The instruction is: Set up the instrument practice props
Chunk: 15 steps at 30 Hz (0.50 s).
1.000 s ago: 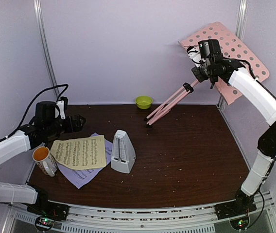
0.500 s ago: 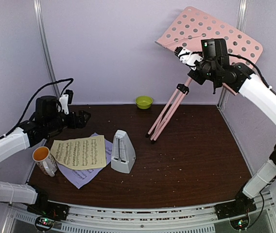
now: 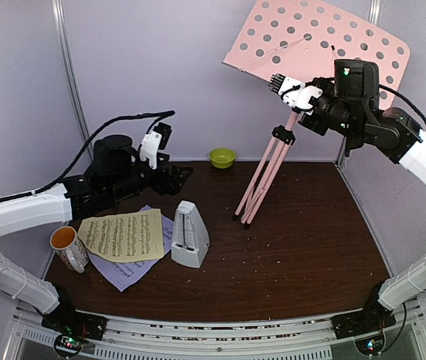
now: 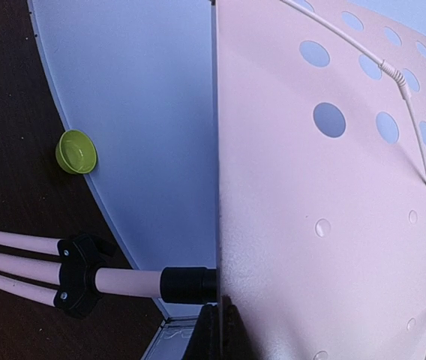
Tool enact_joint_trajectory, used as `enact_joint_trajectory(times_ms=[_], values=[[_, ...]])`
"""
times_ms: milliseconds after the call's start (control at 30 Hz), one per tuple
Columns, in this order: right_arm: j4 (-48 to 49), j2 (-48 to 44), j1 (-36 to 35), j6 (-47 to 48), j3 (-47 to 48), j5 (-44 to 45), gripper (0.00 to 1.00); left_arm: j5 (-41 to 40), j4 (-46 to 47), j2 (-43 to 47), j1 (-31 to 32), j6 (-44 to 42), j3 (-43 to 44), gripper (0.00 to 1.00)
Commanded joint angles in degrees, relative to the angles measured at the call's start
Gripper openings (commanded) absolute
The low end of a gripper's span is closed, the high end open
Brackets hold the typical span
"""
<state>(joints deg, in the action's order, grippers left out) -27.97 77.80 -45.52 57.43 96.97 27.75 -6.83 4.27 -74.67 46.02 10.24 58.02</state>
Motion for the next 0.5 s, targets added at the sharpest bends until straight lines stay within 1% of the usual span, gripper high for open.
enact_joint_trajectory(times_ms=[0,67,133,267,467], values=[[17.2,-5.2,-2.8,4.0,0.6,3.8,0.0,-6.6,10.1,-7.9,6.7,-7.4,4.1,0.82],[17.0,-5.6,-3.7,3.8,-0.2,3.8,0.0,-9.0,13.5,-12.1,10.6,-9.9,5.8,0.82],[16.9,-5.7,-4.5,3.9,-0.7,4.2,0.0,-10.0,15.7,-16.6,12.4,-10.5,8.9,0.81],[16.8,-6.0,-6.4,4.9,-1.8,5.3,0.0,-11.0,15.7,-24.4,14.3,-8.9,15.6,0.76],[17.0,-7.0,-7.5,4.3,-3.3,5.6,0.0,-16.3,13.7,-33.8,15.3,-8.1,23.6,0.7]])
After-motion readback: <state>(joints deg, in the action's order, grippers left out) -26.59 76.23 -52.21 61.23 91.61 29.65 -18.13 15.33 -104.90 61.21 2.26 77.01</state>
